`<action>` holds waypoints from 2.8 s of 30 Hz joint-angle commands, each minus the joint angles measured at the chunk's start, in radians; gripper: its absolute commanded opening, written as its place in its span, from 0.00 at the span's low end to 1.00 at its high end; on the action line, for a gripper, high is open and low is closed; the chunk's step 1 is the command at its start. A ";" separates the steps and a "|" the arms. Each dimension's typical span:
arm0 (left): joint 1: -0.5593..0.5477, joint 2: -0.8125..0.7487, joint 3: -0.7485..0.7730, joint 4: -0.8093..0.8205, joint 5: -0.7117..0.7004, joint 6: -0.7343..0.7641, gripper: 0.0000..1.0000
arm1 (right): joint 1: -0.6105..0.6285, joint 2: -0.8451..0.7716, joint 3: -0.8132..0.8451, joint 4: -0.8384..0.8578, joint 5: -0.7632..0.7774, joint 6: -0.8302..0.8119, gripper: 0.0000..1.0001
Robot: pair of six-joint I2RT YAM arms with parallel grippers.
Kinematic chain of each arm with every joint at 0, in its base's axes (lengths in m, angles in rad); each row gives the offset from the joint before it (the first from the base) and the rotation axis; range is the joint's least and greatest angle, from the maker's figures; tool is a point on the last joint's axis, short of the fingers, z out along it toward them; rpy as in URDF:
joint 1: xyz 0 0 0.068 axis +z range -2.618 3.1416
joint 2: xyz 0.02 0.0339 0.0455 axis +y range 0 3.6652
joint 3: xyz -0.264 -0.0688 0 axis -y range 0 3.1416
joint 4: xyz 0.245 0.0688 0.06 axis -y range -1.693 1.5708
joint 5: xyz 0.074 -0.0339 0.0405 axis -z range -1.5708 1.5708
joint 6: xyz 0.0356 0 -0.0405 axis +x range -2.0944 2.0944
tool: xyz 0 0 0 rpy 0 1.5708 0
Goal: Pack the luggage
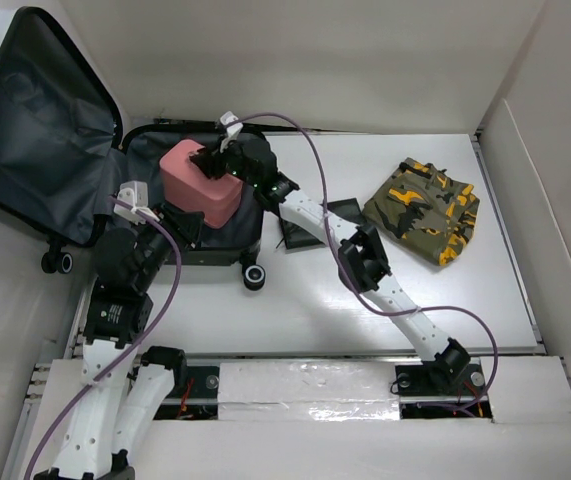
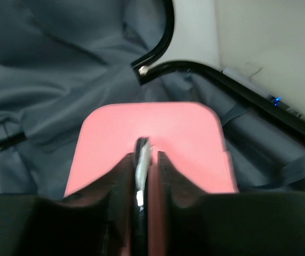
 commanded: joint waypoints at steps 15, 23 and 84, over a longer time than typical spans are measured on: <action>0.035 0.129 -0.081 0.105 0.021 -0.131 0.38 | -0.087 -0.725 -0.790 0.367 0.006 -0.010 0.78; 0.021 0.293 -0.107 0.350 -0.190 -0.354 0.51 | -0.161 -1.226 -1.472 0.424 0.092 0.061 0.00; 0.174 1.232 0.683 0.531 -0.519 -0.545 0.00 | -0.093 -1.593 -2.000 0.291 -0.024 -0.030 0.33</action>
